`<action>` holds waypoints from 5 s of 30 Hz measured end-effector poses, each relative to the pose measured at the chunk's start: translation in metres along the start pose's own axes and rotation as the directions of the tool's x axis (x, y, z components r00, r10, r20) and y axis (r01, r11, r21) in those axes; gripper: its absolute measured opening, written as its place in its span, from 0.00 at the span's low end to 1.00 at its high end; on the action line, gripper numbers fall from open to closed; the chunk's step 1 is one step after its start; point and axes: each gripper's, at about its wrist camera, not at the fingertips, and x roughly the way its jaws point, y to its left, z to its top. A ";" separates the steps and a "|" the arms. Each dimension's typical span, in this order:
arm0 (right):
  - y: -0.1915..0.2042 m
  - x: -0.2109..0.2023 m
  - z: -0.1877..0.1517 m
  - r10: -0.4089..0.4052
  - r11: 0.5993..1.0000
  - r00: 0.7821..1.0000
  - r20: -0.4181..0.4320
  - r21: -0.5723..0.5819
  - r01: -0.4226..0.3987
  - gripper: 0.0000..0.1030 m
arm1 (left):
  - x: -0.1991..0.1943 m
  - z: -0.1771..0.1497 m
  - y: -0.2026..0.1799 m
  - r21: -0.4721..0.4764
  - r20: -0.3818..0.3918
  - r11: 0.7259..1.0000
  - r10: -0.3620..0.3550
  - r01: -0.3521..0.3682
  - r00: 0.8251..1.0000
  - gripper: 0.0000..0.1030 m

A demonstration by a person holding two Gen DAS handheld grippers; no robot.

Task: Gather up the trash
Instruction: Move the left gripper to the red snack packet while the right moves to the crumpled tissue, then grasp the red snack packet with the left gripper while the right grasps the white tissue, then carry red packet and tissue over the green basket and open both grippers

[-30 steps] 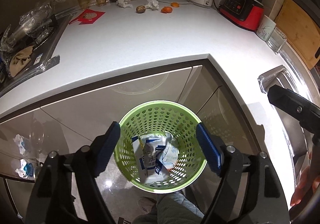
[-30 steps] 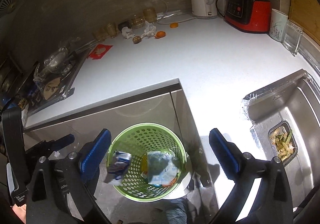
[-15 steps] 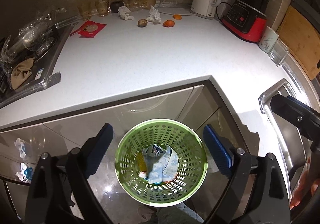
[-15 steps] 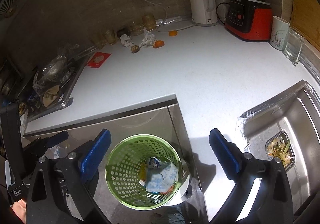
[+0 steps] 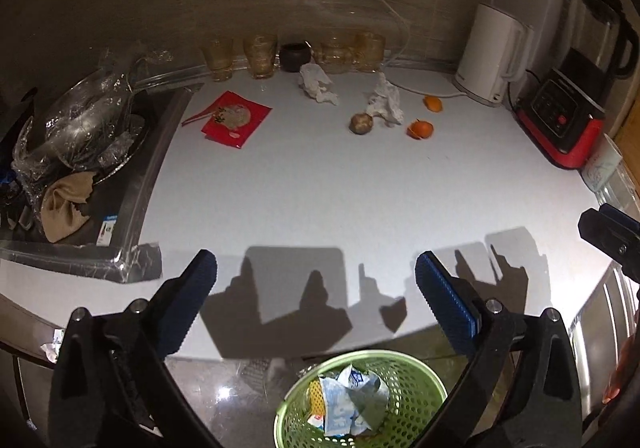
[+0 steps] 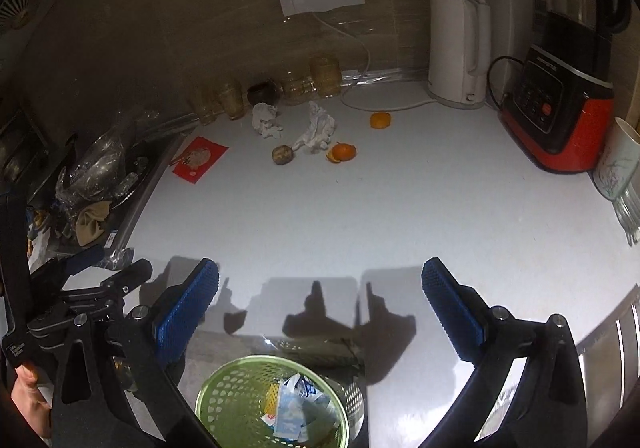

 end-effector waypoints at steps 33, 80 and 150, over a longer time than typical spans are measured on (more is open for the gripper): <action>0.020 0.320 0.166 -0.106 0.994 0.980 -0.168 -0.057 0.098 0.98 | 0.256 0.166 0.111 -0.006 -0.094 0.996 0.092 -0.093 0.991 0.92; 0.060 0.216 0.170 -0.114 0.993 0.993 -0.006 -0.032 0.114 0.25 | 0.199 0.169 0.119 0.039 -0.013 0.994 -0.101 0.102 0.995 0.03; 0.083 -0.033 -0.207 0.015 0.999 0.974 -0.225 -0.025 -0.021 0.96 | -0.037 -0.126 -0.003 0.207 -0.126 0.968 -0.120 0.145 0.985 0.90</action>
